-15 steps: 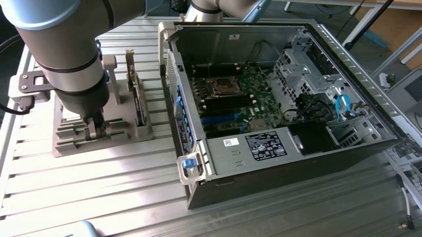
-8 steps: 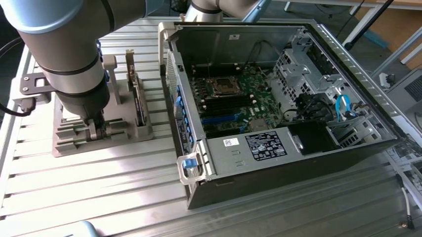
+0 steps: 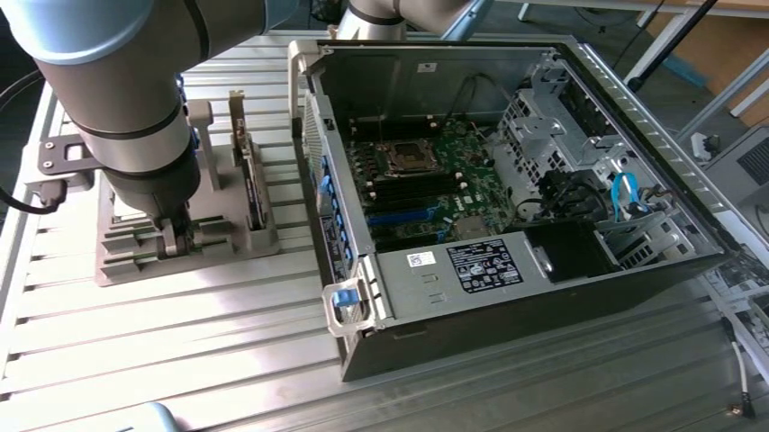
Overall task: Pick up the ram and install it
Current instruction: 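Pick up the ram and move it above insertion slot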
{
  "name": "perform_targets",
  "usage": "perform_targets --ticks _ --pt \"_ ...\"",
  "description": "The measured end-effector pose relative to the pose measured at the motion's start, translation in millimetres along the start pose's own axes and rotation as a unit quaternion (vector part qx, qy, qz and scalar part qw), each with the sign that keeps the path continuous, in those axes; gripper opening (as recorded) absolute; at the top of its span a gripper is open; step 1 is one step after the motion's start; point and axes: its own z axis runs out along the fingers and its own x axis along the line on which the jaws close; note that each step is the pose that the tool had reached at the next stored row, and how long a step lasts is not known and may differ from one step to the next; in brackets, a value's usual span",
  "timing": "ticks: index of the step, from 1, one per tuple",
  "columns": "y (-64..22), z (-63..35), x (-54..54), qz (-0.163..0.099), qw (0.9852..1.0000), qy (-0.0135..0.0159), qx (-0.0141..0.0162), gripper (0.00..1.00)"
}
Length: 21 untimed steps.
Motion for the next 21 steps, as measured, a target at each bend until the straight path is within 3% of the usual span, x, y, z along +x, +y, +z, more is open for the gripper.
perform_targets --ticks 21 --pt "-1.5 1.9 0.2 0.000 1.0000 0.0000 0.0000 0.20"
